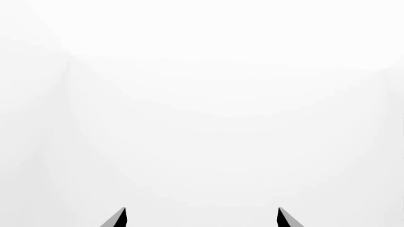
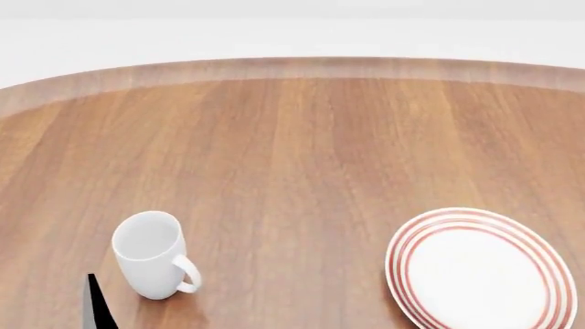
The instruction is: Pick up the red mug and put it on the plate
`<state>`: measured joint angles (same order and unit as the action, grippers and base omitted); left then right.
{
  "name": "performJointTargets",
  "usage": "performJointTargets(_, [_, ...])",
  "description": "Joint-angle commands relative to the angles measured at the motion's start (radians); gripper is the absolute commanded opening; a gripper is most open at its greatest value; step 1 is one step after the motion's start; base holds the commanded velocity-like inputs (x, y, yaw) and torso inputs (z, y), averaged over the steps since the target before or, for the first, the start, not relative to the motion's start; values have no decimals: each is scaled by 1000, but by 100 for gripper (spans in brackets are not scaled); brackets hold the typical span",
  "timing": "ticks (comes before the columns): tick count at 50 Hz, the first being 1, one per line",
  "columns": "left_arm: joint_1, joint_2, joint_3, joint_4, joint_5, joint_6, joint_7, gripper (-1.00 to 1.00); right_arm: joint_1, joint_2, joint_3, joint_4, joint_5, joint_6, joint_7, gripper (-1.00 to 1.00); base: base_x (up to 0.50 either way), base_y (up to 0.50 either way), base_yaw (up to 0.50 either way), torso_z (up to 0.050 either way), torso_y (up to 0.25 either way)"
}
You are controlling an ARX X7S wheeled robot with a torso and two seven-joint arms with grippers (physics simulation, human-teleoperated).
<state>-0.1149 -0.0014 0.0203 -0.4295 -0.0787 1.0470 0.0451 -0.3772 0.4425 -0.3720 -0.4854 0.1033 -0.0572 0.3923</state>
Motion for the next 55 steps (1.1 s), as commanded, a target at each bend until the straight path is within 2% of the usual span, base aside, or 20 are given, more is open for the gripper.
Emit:
performJointTargets(1, [0, 0, 0, 2, -4, 0, 8, 100, -154, 47, -33, -47, -60, -131, 17, 100, 0, 0, 0, 0, 0])
performJointTargets(13, [0, 0, 1, 1, -5, 0, 5, 100, -178, 33, -48, 130, -29, -342, 10, 100, 0, 0, 0, 0, 0])
performJointTargets(27, [0, 0, 1, 0, -6, 0, 4, 100, -149, 5, -76, 290, -43, -399, 2, 100, 0, 0, 0, 0, 0])
performJointTargets(55, [1, 0, 3, 6, -17, 0, 11, 100, -144, -7, -114, 352, -48, -411, -1, 100, 0, 0, 0, 0, 0])
